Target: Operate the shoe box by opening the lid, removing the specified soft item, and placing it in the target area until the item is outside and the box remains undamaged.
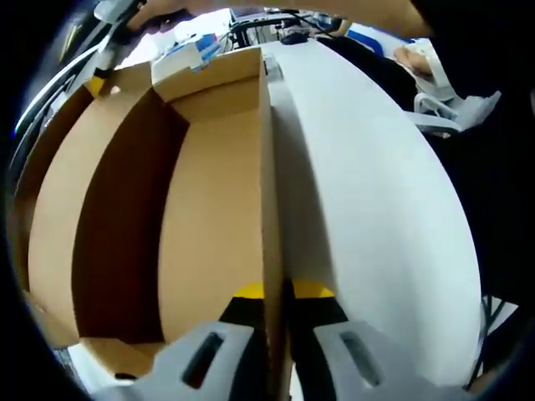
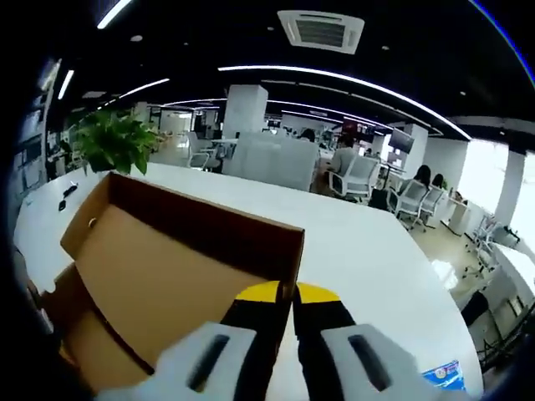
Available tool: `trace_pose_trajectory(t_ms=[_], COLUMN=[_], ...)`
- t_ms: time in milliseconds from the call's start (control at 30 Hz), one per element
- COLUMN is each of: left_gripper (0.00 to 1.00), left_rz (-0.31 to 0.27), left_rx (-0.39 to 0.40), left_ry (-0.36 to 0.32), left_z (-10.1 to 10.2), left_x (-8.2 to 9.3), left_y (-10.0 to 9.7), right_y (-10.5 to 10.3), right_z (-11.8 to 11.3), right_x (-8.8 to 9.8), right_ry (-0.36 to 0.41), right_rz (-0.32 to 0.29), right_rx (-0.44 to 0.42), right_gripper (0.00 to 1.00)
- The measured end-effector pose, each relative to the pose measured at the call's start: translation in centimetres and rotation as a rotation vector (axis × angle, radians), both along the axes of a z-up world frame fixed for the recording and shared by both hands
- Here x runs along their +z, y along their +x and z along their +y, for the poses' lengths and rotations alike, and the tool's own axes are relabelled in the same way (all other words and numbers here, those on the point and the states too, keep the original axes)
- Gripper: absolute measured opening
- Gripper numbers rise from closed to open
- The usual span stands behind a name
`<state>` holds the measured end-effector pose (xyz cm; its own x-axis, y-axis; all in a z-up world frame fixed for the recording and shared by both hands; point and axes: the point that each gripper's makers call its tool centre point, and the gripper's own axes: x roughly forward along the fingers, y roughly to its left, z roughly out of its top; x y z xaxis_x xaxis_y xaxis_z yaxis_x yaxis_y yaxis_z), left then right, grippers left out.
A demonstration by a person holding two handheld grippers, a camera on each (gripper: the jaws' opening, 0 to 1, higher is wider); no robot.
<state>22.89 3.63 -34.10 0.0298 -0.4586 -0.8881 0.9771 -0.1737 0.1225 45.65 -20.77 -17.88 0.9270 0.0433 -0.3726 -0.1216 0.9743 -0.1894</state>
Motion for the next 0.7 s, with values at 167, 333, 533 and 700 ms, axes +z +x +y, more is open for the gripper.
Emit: trace_pose_trajectory(t_ms=[167,333,533,700], left_gripper=[0.03,0.03,0.03,0.03], left_rz=[0.004,0.005,0.008,0.008], left_rx=[0.001,0.000,-0.001,0.001], left_ry=[0.002,0.003,0.002,0.001], left_z=[0.0,-0.1,-0.1,-0.1], left_x=[0.0,0.0,0.0,0.0], left_y=[0.0,-0.1,-0.1,-0.1], right_y=[-1.0,-1.8,-2.8,-3.3], right_z=[0.1,0.0,0.0,0.1], right_x=[0.9,1.7,2.4,3.3], right_ry=[-0.026,-0.023,-0.049,-0.034], right_rz=[-0.042,-0.100,-0.182,-0.246], right_rx=[0.007,-0.003,-0.030,-0.033], right_gripper=[0.04,0.03,0.03,0.03])
